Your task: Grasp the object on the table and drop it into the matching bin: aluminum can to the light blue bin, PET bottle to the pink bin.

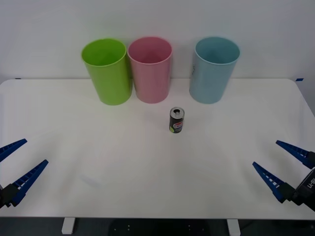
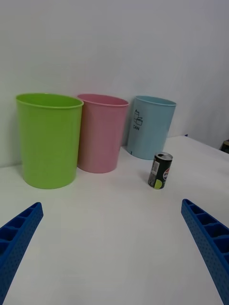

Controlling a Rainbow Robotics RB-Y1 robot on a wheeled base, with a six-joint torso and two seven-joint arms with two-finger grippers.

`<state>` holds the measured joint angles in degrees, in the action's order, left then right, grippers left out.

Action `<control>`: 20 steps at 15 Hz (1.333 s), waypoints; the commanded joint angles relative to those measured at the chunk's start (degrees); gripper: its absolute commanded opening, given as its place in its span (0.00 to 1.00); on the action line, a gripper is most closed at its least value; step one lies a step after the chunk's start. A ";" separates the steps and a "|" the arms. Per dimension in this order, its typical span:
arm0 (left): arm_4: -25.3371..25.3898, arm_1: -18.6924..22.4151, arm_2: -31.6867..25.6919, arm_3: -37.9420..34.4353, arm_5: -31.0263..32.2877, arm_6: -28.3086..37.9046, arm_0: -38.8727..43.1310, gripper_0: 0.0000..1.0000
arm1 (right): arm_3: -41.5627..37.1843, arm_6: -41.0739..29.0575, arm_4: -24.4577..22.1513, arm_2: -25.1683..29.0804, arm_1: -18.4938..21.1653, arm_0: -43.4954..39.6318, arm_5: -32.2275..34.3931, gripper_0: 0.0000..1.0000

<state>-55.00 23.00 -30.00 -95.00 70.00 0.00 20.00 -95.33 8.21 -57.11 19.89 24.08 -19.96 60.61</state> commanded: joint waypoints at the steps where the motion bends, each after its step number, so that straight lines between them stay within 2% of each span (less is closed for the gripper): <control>1: 0.00 0.00 0.00 0.00 0.00 0.00 0.00 1.00 | 0.05 4.79 -0.02 -4.68 0.00 0.36 -5.68 1.00; 10: 0.00 0.00 0.00 0.00 0.00 0.00 0.00 1.00 | 0.41 7.96 -0.19 -18.13 -0.70 5.11 -19.13 1.00; 13: 0.00 0.00 0.00 0.00 0.00 0.00 0.00 1.00 | 7.09 8.05 -3.01 -17.25 -4.75 10.29 -15.44 1.00; 17: 0.00 0.00 0.00 0.00 0.00 0.00 0.00 1.00 | 10.51 7.70 -8.02 -16.99 -9.40 14.43 -16.75 1.00; 20: 0.00 0.00 0.00 0.00 0.00 0.00 0.00 1.00 | 15.35 8.05 -9.69 -17.16 -11.25 18.38 -16.67 1.00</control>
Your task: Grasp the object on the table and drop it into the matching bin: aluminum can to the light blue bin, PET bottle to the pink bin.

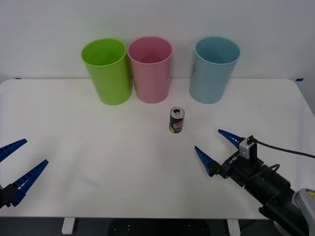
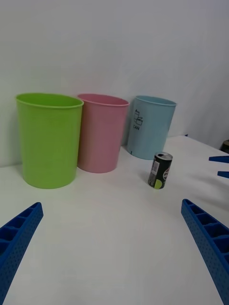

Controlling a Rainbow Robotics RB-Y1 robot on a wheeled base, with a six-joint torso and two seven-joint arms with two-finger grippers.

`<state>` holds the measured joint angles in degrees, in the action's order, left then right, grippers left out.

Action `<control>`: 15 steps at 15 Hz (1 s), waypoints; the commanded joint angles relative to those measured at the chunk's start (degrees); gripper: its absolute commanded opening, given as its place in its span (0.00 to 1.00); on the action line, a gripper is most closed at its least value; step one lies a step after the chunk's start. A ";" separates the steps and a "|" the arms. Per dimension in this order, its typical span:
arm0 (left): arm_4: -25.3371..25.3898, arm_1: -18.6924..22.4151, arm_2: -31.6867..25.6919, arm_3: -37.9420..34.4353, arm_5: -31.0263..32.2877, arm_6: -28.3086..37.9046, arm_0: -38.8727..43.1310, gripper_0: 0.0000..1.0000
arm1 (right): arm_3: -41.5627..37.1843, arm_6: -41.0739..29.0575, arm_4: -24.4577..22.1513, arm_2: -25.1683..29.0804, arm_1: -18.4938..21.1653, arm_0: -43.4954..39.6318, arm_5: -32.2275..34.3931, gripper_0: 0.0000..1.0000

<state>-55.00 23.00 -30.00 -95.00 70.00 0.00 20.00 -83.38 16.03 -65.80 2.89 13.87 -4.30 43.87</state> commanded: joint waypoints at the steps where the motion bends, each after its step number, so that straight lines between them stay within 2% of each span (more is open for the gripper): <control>1: 0.00 0.00 0.00 0.00 0.00 0.00 0.00 1.00 | 4.54 0.31 -1.70 -0.17 -1.74 3.69 0.08 1.00; 6: 0.00 0.00 0.00 0.00 0.00 0.00 0.00 1.00 | 11.66 0.40 -5.21 0.01 -5.26 9.93 -1.42 1.00; 10: 0.00 0.00 0.00 0.00 0.00 0.00 0.00 1.00 | 15.62 0.67 -7.67 0.01 -7.90 13.88 -5.28 1.00; 15: 0.00 0.00 0.00 0.00 0.00 0.00 0.00 1.00 | 22.21 1.72 -8.55 -0.17 -10.45 19.59 -9.33 1.00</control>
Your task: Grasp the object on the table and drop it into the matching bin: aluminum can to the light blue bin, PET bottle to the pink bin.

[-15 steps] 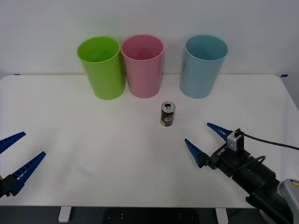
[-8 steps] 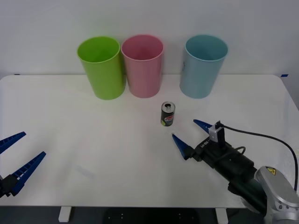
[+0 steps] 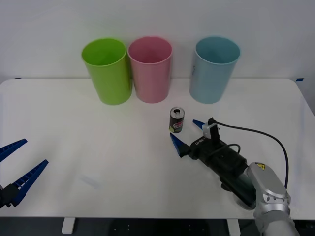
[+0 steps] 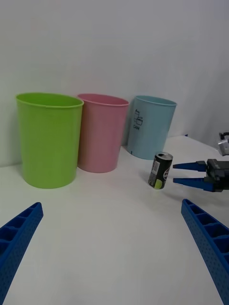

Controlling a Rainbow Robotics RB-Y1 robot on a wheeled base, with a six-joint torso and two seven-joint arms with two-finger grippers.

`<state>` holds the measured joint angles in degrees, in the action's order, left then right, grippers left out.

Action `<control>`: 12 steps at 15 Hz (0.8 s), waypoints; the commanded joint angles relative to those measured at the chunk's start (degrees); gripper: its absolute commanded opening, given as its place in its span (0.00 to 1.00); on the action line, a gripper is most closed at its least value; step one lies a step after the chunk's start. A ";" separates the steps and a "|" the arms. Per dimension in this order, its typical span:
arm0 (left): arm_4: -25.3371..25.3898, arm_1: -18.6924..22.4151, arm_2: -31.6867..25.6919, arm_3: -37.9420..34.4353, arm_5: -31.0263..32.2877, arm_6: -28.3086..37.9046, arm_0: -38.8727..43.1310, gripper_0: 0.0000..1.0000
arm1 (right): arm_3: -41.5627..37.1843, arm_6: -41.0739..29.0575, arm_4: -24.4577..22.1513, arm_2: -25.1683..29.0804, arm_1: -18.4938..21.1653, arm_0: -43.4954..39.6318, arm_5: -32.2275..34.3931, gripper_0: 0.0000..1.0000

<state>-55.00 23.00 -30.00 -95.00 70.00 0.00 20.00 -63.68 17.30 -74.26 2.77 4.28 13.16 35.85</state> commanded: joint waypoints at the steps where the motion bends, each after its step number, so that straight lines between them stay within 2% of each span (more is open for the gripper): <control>1: 0.00 0.00 0.00 0.00 0.00 0.00 0.00 1.00 | 3.65 0.54 -0.10 -0.04 -1.20 3.18 -2.01 1.00; 8: 0.00 0.00 0.00 0.00 0.00 0.00 0.00 1.00 | 12.26 1.59 -0.10 -0.75 -2.70 11.27 -8.52 1.00; 12: 0.00 0.00 0.00 0.00 0.00 0.00 0.00 1.00 | 12.44 1.94 -0.10 -1.10 -3.14 11.36 -9.40 1.00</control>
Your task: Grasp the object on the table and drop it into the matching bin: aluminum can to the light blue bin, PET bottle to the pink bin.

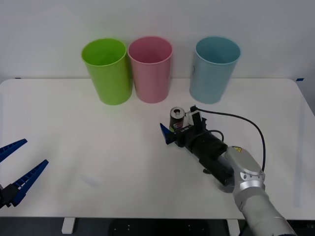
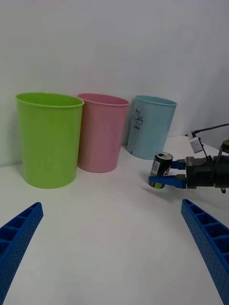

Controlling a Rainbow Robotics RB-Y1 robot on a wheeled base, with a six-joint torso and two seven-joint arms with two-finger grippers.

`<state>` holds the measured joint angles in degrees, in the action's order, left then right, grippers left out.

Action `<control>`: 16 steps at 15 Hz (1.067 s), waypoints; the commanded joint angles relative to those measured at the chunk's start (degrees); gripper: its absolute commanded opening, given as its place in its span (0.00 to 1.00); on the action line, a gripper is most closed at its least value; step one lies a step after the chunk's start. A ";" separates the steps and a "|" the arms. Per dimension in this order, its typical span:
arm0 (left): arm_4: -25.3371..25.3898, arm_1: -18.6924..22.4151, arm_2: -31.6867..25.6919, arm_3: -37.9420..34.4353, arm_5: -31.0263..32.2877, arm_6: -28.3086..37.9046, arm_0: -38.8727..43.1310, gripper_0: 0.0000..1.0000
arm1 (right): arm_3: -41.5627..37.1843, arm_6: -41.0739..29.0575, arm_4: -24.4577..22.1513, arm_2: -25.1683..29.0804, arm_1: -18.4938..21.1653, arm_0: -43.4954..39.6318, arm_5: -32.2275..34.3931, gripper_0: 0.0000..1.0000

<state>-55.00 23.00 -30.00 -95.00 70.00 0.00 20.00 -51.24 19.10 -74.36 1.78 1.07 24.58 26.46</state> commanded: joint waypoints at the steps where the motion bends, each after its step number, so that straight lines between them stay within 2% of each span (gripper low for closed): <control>1: 0.00 0.00 0.00 0.00 0.00 0.00 0.00 1.00 | 0.00 0.24 0.01 -0.11 -0.02 0.03 -0.01 1.00; 3: 0.00 0.00 0.00 0.00 0.00 0.00 0.00 1.00 | 0.00 0.41 0.01 -0.11 -0.02 -0.06 -0.01 1.00; 4: 0.00 0.00 0.00 0.00 0.00 0.00 0.00 1.00 | 0.00 0.50 0.01 -0.20 0.07 -0.06 -0.01 0.57; 5: 0.00 0.00 0.00 0.00 0.00 0.00 0.00 1.00 | 0.00 0.50 0.36 -0.20 -0.02 -0.06 -0.01 0.01; 16: 0.00 0.00 0.00 0.00 0.00 0.00 0.00 1.00 | -0.80 0.41 1.68 -0.55 0.60 -0.06 0.08 0.00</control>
<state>-55.00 23.00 -30.00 -95.00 70.00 0.00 20.00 -51.88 19.56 -72.62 1.23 1.58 24.53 26.52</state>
